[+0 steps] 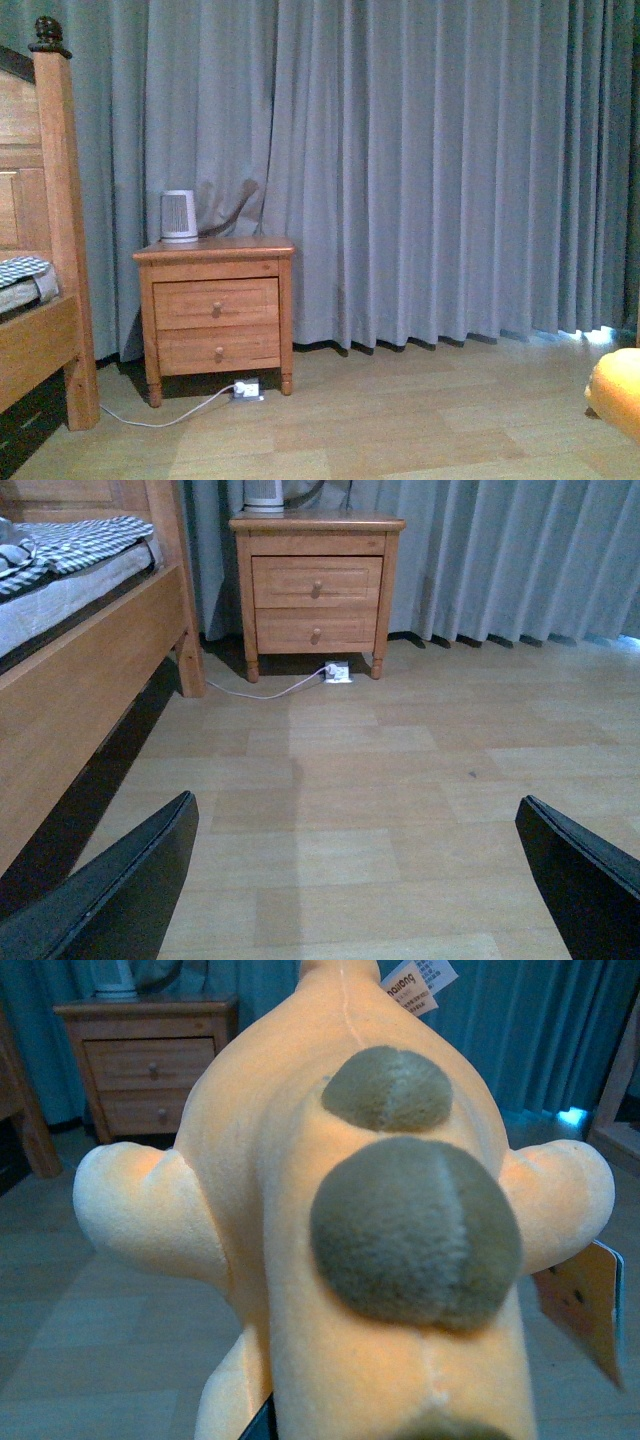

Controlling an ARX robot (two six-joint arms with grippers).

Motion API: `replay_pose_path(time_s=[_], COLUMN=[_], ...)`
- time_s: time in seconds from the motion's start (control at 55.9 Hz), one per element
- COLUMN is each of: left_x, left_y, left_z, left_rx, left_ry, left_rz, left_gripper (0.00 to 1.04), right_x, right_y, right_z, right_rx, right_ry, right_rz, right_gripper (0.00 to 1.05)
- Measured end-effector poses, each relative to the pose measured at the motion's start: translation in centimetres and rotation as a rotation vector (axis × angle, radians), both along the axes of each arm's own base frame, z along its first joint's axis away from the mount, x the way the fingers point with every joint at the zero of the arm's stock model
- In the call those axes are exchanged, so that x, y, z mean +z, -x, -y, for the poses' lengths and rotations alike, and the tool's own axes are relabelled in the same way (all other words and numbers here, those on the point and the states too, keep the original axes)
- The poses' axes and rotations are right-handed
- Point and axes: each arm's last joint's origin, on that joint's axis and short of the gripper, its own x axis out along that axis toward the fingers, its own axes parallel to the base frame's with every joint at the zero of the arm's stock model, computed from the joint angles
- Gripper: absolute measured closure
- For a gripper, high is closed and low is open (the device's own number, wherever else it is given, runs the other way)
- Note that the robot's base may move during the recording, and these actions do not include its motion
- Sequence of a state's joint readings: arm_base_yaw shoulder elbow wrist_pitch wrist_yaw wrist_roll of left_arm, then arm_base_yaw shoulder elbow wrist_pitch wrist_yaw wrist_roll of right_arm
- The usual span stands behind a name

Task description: Put away toys

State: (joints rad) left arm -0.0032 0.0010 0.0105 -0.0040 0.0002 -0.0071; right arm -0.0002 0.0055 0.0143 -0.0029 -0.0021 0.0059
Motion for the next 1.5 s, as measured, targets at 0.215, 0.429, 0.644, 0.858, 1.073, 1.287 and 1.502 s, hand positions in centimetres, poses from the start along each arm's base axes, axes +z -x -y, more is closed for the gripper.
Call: replay_pose_path(time_s=[0.215,0.429,0.644,0.858,1.073,1.287,1.502], left_x=[0.0,0.0,0.0,0.0,0.0,0.0,0.0], left_y=[0.0,0.0,0.0,0.0,0.0,0.0,0.0], left_z=[0.0,0.0,0.0,0.0,0.0,0.0,0.0], left_rx=[0.0,0.0,0.0,0.0,0.0,0.0,0.0], left_ry=[0.0,0.0,0.0,0.0,0.0,0.0,0.0], left_rz=[0.0,0.0,0.0,0.0,0.0,0.0,0.0], left_gripper=[0.06,0.06,0.06,0.06,0.06,0.06,0.06], right_x=[0.0,0.0,-0.01,0.0,-0.01,-0.01,-0.01], right_y=[0.0,0.0,0.0,0.0,0.0,0.0,0.0], right_z=[0.0,0.0,0.0,0.0,0.0,0.0,0.0], right_rx=[0.0,-0.001,-0.001,-0.002,-0.002,-0.001,-0.001], right_ry=[0.0,0.0,0.0,0.0,0.0,0.0,0.0], right_rz=[0.0,0.0,-0.001,0.0,-0.001,-0.001,-0.001], right_gripper=[0.98,0.98,0.98,0.98,0.98,0.98,0.98])
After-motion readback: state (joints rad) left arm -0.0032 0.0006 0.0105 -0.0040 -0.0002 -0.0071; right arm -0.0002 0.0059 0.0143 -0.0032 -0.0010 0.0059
